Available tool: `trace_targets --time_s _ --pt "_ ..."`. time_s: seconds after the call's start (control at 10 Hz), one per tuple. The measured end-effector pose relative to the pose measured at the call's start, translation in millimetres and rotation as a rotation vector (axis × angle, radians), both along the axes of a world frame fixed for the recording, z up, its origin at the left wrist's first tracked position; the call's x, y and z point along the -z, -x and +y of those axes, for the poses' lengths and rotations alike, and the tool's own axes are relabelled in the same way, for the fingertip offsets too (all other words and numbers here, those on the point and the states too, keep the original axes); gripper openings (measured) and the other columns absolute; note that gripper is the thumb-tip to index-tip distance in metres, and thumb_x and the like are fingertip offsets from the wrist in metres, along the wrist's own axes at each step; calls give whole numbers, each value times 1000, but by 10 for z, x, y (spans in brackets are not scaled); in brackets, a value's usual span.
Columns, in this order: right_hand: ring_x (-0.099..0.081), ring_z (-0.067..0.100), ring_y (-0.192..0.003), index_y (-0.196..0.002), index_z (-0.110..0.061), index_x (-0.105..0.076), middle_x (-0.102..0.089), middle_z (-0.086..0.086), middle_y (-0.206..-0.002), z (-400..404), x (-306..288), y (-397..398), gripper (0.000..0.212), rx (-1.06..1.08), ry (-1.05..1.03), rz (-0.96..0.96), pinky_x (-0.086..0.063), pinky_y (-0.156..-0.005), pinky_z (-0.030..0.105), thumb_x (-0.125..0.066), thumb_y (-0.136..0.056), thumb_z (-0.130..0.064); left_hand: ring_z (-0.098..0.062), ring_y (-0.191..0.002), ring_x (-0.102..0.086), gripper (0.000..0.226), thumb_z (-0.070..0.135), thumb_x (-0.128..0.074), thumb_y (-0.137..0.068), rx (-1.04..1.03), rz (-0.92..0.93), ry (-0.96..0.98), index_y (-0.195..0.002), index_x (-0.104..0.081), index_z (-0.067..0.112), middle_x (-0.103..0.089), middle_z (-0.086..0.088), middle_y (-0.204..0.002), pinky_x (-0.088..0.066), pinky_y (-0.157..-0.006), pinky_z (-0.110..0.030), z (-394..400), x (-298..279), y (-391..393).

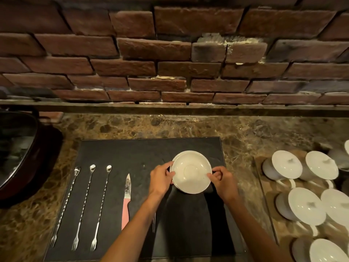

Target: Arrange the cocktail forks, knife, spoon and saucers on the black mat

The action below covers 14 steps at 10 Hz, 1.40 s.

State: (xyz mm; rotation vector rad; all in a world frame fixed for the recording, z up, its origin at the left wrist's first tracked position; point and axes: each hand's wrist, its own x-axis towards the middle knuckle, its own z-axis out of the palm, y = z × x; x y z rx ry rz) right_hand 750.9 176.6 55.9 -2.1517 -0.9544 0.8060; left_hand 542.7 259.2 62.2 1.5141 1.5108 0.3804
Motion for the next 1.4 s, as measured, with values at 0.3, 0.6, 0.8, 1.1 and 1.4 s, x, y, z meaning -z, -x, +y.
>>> trace_targets --time_s 0.3,0.6,0.8,1.1,1.4 --pt "-64 29 -82 -100 6 -65 -66 15 -84 28 -9 -34 14 44 31 342 -57 -86 49 -65 -89 -2 -34 -86 -71 24 10 -68 -92 -63 32 103 -115 -75 6 -73 -20 -89 -58 -88 -33 -16 -32 -26" --pt "-63 15 -66 -94 3 -67 -66 1 -68 -681 -43 67 7 60 -3 426 -56 -65 28 -65 -88 4 -22 -86 -66 19 7 -67 -92 -111 -32 188 -110 -74 7 -66 -5 -82 -57 -93 -40 -731 -160 126" --pt "-66 18 -69 -82 -13 -68 -70 5 -73 -1010 -58 146 10 44 6 395 -56 -59 22 -67 -89 -5 -25 -85 -64 21 5 -66 -93 -157 -70 224 -113 -71 1 -65 -12 -86 -56 -95 -46 -1055 -121 150" --pt "-66 18 -69 -84 -14 -67 -70 3 -72 -1020 36 152 8 67 31 362 -53 -60 22 -68 -89 -8 -20 -74 -56 17 6 -65 -95 -178 -72 203 -108 -70 -3 -61 -14 -81 -46 -64 -18 -1087 -93 149" --pt "-63 16 -83 -121 -15 -50 -66 3 -87 -1043 -2 131 35 100 65 303 -48 -76 29 -64 -92 -30 -33 -103 -67 32 13 -64 -97 -146 -63 149 -127 -65 4 -71 -21 -107 -53 -99 -42 -1176 -223 240"
